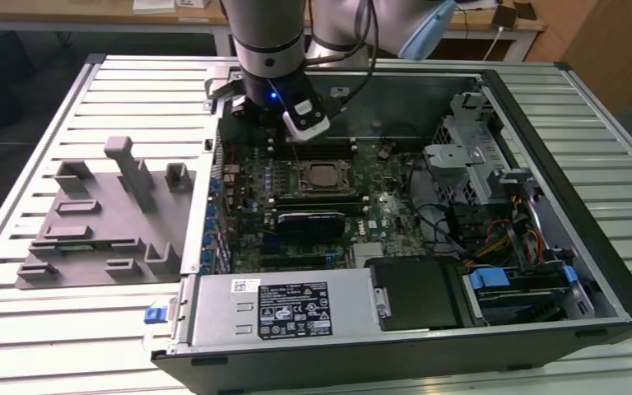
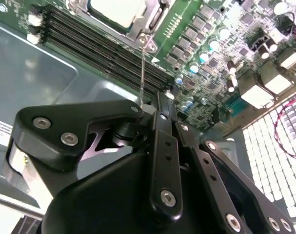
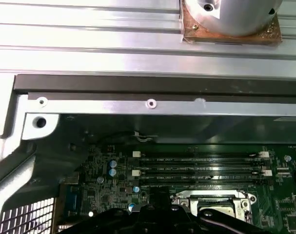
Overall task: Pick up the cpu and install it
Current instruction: 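Install the first cpu locking lever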
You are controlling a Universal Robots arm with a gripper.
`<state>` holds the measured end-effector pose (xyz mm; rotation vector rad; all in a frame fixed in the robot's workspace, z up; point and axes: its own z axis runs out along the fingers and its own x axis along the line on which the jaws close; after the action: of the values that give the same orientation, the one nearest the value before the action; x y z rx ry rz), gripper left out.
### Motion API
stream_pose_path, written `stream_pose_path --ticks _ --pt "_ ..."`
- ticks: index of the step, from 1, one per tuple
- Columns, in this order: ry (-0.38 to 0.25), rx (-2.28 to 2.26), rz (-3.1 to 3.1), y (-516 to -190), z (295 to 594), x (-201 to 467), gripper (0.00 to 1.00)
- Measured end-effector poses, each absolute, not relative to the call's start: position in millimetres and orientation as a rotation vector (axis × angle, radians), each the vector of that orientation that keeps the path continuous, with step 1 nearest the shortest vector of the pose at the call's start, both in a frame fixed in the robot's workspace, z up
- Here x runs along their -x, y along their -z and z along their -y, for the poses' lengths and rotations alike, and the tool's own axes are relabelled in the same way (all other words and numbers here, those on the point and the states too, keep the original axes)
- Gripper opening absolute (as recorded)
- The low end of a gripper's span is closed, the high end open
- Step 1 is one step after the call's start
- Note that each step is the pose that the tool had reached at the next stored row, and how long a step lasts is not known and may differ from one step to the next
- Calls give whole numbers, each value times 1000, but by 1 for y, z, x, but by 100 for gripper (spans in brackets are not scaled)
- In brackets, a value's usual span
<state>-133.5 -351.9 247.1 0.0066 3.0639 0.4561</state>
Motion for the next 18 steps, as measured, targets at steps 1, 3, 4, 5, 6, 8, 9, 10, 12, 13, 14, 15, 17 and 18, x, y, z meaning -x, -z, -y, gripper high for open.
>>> stream_pose_path --ticks 1,3,4,5,6,8,9,10,12,13,14,15,17,18 --pt "-456 -7 -3064 -247 352 131 11" --pt "-456 -7 -3064 -247 352 125 11" --pt "-456 -7 -3064 -247 352 121 11" --pt "-456 -7 -3064 -247 352 118 11" --pt "-456 -7 -3064 -247 352 114 11" --pt "-456 -7 -3064 -247 352 107 11" --pt "-456 -7 -3064 -247 352 104 11" --pt "-456 -7 -3064 -247 352 101 11" --pt "-456 -7 -3064 -247 352 95 11" --pt "-456 -7 -3064 -247 352 95 11" --pt "-456 -7 -3064 -247 352 95 11" --pt "-456 -7 -3064 -247 352 95 11" --pt "-456 -7 -3064 -247 352 95 11" --pt "-454 -12 -3062 -247 352 95 11"
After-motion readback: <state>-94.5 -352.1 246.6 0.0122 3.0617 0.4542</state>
